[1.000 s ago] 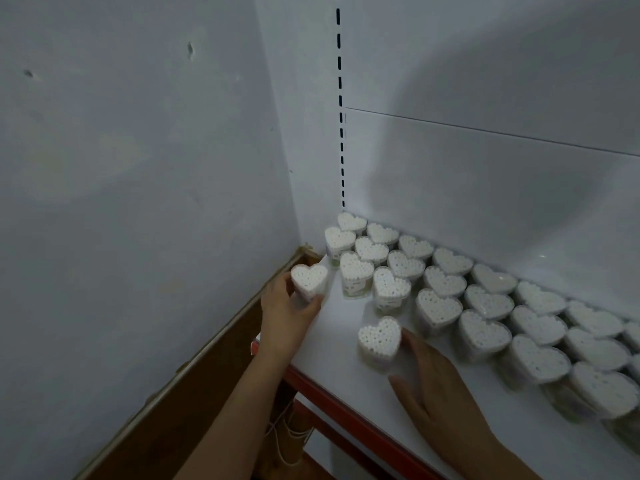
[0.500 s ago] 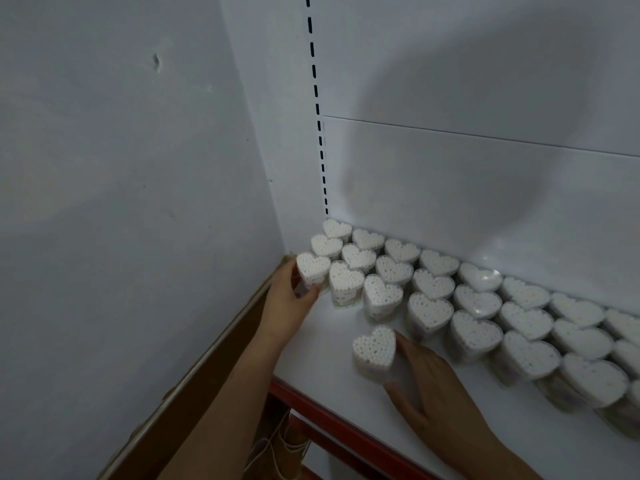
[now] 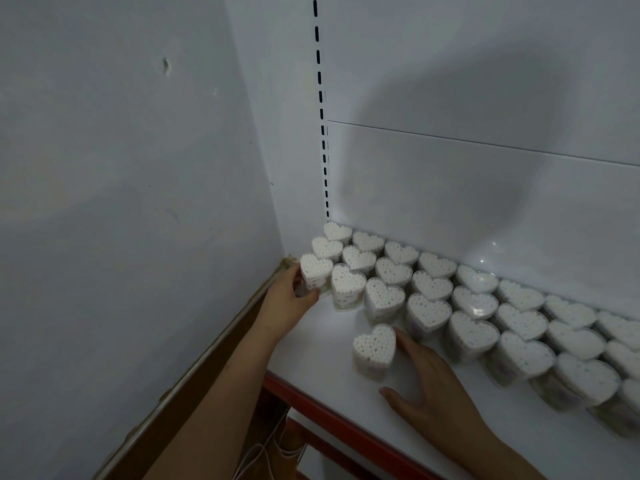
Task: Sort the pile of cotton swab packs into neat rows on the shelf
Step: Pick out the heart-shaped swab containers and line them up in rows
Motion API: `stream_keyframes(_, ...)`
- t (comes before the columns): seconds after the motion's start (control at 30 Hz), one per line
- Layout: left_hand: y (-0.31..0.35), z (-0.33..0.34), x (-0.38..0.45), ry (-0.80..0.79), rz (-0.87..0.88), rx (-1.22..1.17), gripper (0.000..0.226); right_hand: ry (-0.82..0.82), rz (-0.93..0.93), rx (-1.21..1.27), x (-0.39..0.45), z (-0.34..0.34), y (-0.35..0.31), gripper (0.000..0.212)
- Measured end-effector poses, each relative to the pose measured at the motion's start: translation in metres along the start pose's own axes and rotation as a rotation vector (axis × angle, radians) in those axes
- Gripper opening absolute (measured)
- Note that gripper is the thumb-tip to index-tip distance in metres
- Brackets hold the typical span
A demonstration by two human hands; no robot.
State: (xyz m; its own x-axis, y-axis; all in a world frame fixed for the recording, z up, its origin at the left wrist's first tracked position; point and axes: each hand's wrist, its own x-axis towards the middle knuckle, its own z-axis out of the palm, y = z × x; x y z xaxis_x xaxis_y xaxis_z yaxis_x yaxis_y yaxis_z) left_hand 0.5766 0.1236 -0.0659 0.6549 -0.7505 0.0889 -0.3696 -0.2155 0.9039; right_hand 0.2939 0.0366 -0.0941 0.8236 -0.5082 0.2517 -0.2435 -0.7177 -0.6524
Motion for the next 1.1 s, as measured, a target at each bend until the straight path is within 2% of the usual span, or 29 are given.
stream_keyframes(0.2,0.000,-0.003,-0.001,-0.042,-0.008,0.046,0.056,-0.010,-0.001,0.088,0.007,0.005,0.001,0.083)
stream_keyframes(0.27,0.004,-0.004,-0.013,0.025,-0.071,0.070,0.068,-0.017,0.000,0.122,0.008,0.009,-0.003,0.077)
stream_keyframes(0.33,0.011,-0.005,-0.032,0.170,-0.138,0.104,0.075,-0.003,-0.008,0.088,0.009,0.014,-0.011,0.072)
stream_keyframes(0.47,0.030,-0.004,-0.078,0.368,-0.162,-0.007,0.039,0.032,-0.031,0.059,0.017,0.025,-0.026,0.059)
stream_keyframes(0.53,0.038,-0.005,-0.092,0.343,-0.128,-0.068,0.022,0.040,0.003,0.109,0.028,0.031,-0.036,0.058)
stream_keyframes(0.57,0.043,-0.005,-0.099,0.295,-0.096,-0.098,0.023,0.056,0.020,0.136,0.034,0.034,-0.042,0.057)
stream_keyframes(0.7,0.051,0.006,-0.117,0.126,-0.051,-0.151,0.050,0.135,0.004,0.271,0.057,0.047,-0.072,0.052)
stream_keyframes(0.8,0.041,0.007,-0.113,0.209,-0.045,-0.085,0.064,0.076,-0.037,0.304,0.067,0.051,-0.079,0.051)
stream_keyframes(0.97,0.033,-0.006,-0.087,0.216,-0.046,-0.040,0.055,-0.079,-0.089,-0.016,0.060,0.044,-0.052,0.063)
stream_keyframes(1.1,0.023,-0.012,-0.064,0.202,-0.026,0.009,0.062,-0.204,-0.249,-0.202,0.046,0.043,-0.037,0.061)
